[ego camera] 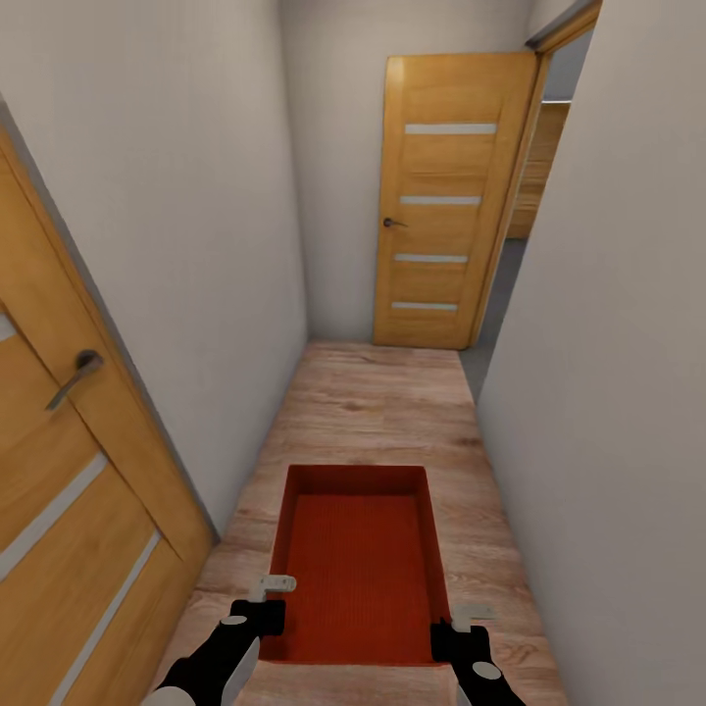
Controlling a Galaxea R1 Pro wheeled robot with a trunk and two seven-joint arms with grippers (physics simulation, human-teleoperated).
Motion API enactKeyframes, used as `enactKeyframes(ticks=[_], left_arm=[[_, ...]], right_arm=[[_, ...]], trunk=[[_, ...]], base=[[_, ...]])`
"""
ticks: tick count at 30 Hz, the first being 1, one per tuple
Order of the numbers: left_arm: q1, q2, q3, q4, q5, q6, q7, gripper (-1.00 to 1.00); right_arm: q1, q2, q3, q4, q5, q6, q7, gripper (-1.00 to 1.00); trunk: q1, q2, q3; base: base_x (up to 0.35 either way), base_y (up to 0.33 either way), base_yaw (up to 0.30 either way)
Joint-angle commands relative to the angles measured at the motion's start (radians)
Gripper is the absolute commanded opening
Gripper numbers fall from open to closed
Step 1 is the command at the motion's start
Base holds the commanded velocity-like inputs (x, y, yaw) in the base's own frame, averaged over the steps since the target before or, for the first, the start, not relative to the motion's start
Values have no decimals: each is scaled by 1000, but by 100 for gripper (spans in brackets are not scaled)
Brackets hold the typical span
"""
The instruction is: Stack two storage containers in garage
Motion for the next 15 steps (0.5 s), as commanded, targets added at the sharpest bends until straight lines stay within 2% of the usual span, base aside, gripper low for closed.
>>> enactKeyframes(ticks=[1, 15], left_arm=[[-1, -7, -11, -5, -1, 6, -33, -100], [-1, -7, -11, -5, -1, 3, -33, -100]], right_arm=[[0, 2, -9, 4, 3, 9, -18, -100], [0, 2, -9, 4, 3, 10, -18, -100]], trunk=[[1, -1, -1], [1, -1, -1]], base=[[337, 0, 0], [337, 0, 0]])
